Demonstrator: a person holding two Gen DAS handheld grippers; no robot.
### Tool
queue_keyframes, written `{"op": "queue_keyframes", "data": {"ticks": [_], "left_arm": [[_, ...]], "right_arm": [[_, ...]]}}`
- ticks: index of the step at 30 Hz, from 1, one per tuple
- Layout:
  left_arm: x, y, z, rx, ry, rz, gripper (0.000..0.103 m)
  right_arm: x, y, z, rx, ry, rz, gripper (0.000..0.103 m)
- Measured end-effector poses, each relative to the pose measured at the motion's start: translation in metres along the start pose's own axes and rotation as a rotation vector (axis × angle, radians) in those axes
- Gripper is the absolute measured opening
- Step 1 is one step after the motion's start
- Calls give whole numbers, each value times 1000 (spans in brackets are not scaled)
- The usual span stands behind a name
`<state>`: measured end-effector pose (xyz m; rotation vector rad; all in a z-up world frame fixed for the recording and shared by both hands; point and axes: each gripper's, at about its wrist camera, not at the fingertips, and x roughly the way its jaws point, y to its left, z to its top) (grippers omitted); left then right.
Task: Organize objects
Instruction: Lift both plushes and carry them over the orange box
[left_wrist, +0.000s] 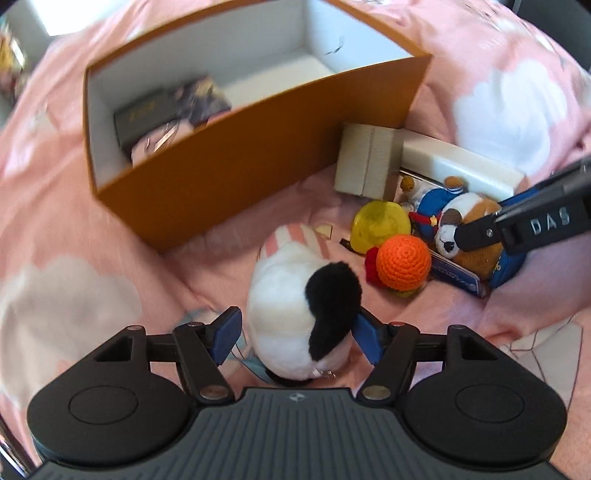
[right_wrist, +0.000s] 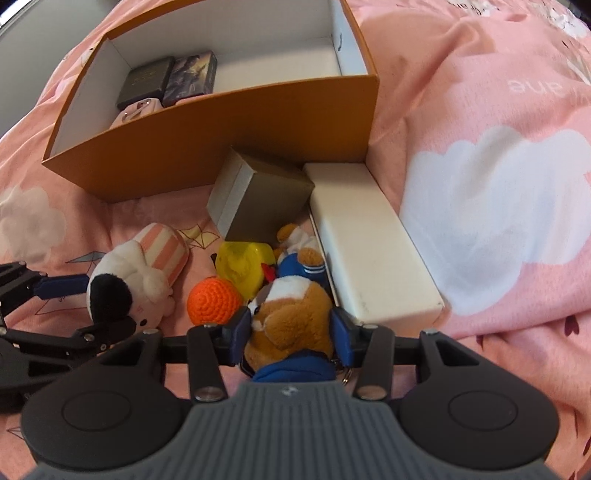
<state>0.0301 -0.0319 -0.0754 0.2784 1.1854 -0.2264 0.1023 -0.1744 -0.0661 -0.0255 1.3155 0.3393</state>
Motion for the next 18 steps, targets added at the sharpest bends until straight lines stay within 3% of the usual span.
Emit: {"op": "queue_keyframes", "data": {"ticks": [9, 12, 18], "left_arm": [[19, 17, 13, -97, 53, -56, 74], [27, 29, 10, -169, 100, -111, 67], [23, 42, 2, -239, 88, -152, 58]], "right_arm": [[13, -5, 4, 87, 49, 12, 51], [10, -4, 1, 53, 41, 16, 46], [-8, 3, -8, -26, -13, 15, 40]]}}
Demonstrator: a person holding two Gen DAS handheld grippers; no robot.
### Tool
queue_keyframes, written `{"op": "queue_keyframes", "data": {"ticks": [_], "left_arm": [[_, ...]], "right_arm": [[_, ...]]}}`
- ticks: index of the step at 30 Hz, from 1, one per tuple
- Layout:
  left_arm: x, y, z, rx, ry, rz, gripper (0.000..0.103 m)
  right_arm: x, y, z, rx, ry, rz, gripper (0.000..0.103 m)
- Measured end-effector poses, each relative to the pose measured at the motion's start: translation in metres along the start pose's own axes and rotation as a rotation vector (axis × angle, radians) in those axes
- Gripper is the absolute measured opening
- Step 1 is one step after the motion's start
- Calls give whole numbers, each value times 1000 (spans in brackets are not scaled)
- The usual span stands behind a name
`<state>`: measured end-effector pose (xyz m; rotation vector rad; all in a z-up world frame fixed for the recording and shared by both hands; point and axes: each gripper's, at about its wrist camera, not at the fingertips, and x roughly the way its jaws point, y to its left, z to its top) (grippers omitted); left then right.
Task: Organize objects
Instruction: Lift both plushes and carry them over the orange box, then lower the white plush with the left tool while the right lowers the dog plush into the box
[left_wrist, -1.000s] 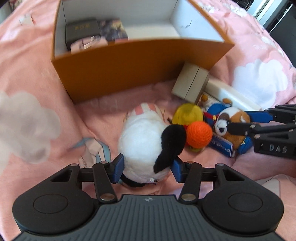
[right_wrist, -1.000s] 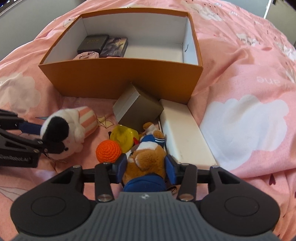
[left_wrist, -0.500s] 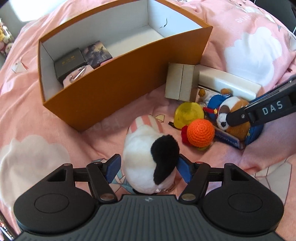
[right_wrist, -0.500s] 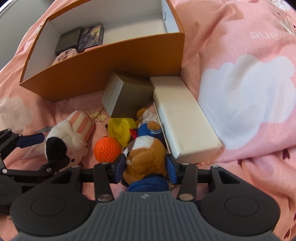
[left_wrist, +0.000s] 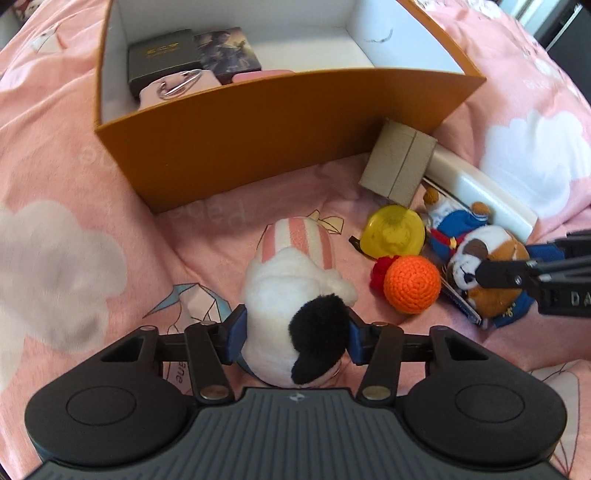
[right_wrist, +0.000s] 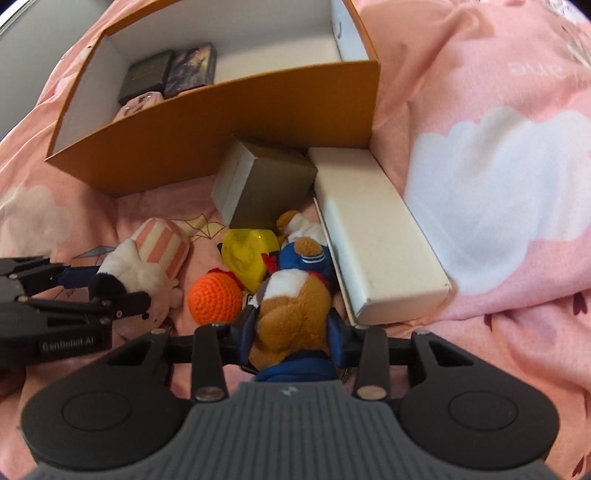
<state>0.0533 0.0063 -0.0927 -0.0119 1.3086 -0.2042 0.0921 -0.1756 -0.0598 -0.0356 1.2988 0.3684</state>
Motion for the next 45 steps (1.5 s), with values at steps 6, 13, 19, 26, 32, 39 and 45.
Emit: {"op": "queue_keyframes", "data": {"ticks": [6, 13, 19, 26, 32, 39, 45], "left_arm": [[-22, 5, -4, -43, -43, -20, 57], [-59, 9, -1, -82, -117, -99, 57], [-89, 8, 11, -99, -193, -164, 57], [-121, 11, 43, -118, -303, -261, 57], [-132, 18, 89, -170, -424, -271, 57], [-88, 31, 133, -305, -417, -296, 57], [-33, 37, 140, -377, -314, -287, 57]], "right_arm": [[-19, 3, -6, -19, -33, 10, 40], [-47, 5, -5, -31, -80, 69, 40], [-82, 11, 2, -53, -182, 122, 40], [-121, 15, 26, -114, -365, 123, 40], [-135, 18, 63, -156, -495, 121, 40], [-111, 15, 119, -150, -525, 133, 40], [-49, 7, 152, -102, -389, 165, 40]]}}
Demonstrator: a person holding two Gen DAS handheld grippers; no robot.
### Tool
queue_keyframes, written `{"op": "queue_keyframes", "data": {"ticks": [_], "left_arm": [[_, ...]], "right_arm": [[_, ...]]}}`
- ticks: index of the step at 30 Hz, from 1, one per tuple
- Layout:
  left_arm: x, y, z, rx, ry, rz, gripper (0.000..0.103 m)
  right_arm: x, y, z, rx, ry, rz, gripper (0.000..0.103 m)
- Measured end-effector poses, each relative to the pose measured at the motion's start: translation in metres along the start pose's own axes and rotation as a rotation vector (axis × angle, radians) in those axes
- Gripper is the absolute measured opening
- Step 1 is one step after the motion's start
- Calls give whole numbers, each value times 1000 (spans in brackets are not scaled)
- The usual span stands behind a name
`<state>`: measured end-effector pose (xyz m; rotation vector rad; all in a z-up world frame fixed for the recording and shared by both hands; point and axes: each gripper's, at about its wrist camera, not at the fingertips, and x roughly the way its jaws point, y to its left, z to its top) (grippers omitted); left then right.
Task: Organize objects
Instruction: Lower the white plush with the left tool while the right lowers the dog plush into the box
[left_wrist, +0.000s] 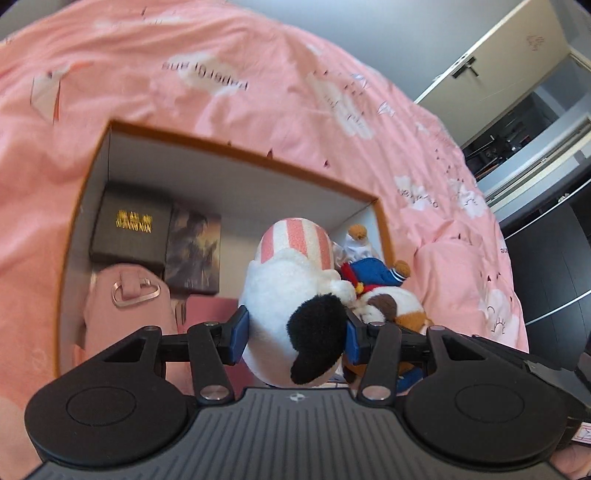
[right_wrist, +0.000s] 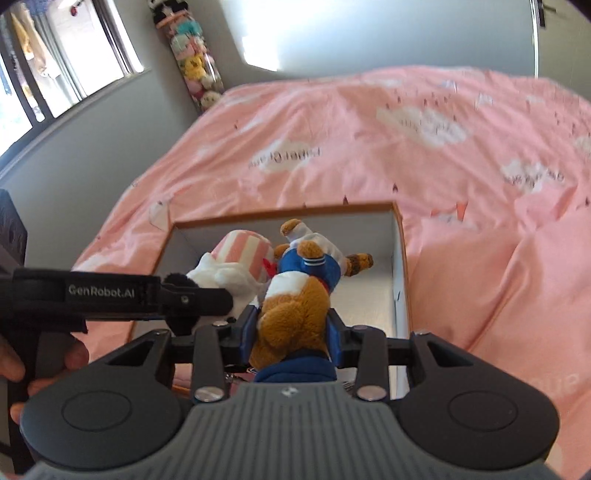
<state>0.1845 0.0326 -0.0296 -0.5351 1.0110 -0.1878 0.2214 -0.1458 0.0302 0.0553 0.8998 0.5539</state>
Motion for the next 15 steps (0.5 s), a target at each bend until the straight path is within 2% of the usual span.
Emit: {"op": "queue_keyframes", "data": {"ticks": [7, 15], "left_arm": [[32, 14, -7, -35, 69, 53, 57], [43, 20, -11, -27, 117, 76, 58]], "right_arm": [[47, -14, -11, 39, 98, -4, 40], [67, -22, -19, 47, 180, 7, 40]]}}
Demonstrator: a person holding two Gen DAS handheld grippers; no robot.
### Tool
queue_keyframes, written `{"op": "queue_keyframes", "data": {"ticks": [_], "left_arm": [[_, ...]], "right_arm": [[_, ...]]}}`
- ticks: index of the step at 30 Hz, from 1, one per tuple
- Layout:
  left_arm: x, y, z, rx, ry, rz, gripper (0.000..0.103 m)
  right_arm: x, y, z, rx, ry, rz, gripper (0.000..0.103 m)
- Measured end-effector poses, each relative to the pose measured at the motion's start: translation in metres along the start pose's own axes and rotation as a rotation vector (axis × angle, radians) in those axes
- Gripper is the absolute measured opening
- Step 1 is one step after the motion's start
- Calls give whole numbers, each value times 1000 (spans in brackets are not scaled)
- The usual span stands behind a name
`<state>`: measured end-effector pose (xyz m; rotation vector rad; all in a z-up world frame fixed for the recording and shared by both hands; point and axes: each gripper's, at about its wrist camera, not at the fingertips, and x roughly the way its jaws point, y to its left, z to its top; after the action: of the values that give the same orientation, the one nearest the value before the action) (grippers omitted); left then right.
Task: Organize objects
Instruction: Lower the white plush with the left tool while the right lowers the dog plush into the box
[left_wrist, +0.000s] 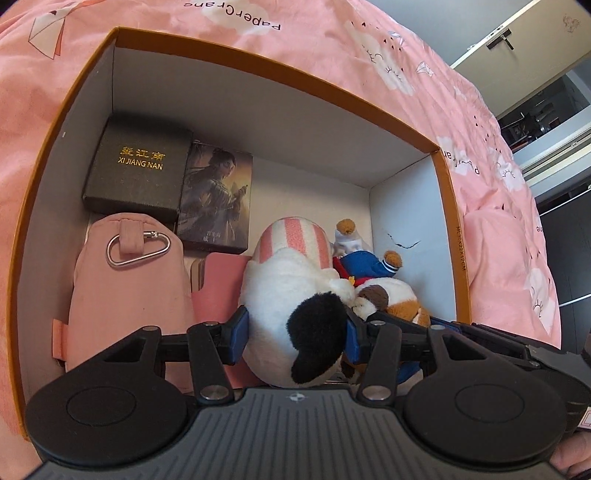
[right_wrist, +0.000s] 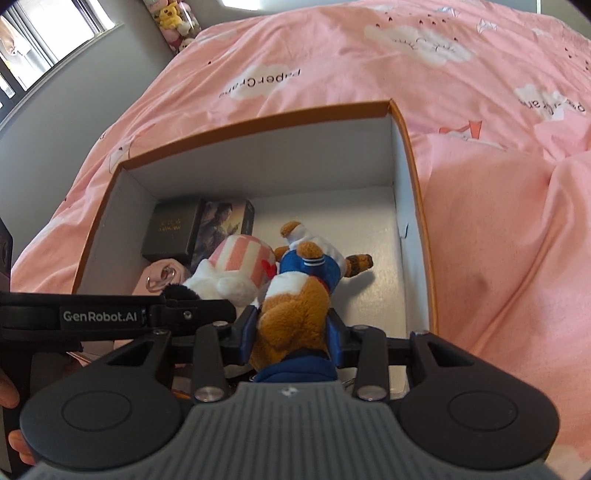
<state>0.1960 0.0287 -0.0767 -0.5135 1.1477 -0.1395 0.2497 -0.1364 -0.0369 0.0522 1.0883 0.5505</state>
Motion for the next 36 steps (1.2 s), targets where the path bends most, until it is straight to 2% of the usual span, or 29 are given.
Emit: {"op": "queue_keyframes", "data": {"ticks": [7, 16, 21, 24, 29, 33, 35, 36], "left_arm": [[5, 0, 2, 18, 8, -18, 63], [8, 4, 2, 1, 6, -30, 67], [5, 7, 5, -11, 11, -34, 69], [1, 7, 5, -5, 10, -36, 73], [-7, 0, 5, 50, 3, -35, 80], [-13, -6, 5, 81, -6, -11, 80], [-16, -8, 3, 103, -9, 1, 69], [-16, -9, 3, 107, -7, 7, 65]], "right_arm": [[12, -13, 14, 55, 85, 18, 41], [32, -14, 14, 59, 141, -24, 42], [30, -13, 18, 39, 160, -3, 47], [28, -9, 20, 13, 174, -13, 48], [19, -6, 21, -37, 184, -26, 48], [15, -6, 22, -69, 191, -40, 56], [12, -7, 22, -76, 194, -40, 56], [11, -8, 22, -80, 201, -39, 49]]}}
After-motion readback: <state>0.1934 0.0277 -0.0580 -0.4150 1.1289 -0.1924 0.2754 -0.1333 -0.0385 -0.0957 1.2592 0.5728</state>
